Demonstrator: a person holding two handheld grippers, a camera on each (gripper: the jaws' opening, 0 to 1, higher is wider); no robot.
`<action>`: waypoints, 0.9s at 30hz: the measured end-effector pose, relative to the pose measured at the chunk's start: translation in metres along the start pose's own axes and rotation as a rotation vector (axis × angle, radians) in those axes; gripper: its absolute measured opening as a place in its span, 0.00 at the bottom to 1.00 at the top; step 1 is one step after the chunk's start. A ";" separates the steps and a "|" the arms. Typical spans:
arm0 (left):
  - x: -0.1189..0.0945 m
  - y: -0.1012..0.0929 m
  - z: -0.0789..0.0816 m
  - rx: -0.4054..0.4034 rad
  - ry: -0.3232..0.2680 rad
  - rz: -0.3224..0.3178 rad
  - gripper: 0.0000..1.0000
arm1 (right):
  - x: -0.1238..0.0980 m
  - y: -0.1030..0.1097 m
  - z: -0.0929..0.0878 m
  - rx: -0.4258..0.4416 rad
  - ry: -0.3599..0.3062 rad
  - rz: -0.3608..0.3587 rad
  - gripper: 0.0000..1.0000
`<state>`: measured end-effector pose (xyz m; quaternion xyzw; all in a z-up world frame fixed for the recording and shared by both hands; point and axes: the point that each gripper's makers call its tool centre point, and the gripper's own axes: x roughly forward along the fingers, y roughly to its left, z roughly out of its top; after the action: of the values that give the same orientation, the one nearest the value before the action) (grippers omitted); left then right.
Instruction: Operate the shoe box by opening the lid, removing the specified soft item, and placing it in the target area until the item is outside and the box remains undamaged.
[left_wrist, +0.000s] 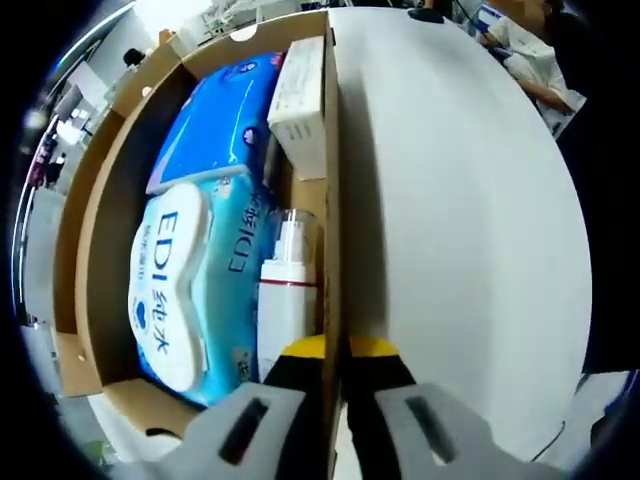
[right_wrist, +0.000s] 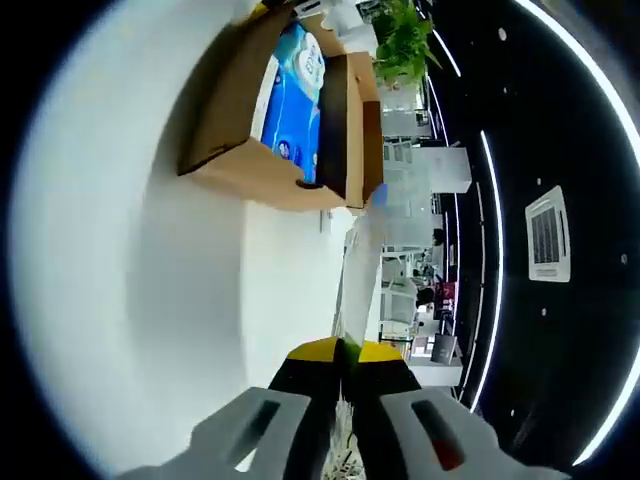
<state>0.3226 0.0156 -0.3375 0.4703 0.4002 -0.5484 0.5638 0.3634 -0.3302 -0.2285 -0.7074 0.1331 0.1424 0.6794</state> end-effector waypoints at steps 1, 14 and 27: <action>0.000 0.000 0.000 0.001 0.001 0.001 0.02 | 0.002 0.004 -0.002 0.001 0.004 0.010 0.00; 0.001 0.001 -0.001 -0.002 0.011 0.004 0.02 | 0.023 0.055 -0.003 -0.011 0.019 0.118 0.00; 0.001 0.000 -0.001 -0.004 0.007 0.004 0.02 | 0.022 0.080 -0.001 -0.038 0.012 0.202 0.00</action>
<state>0.3230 0.0164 -0.3386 0.4718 0.4022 -0.5447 0.5647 0.3531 -0.3340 -0.3106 -0.7041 0.2050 0.2085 0.6471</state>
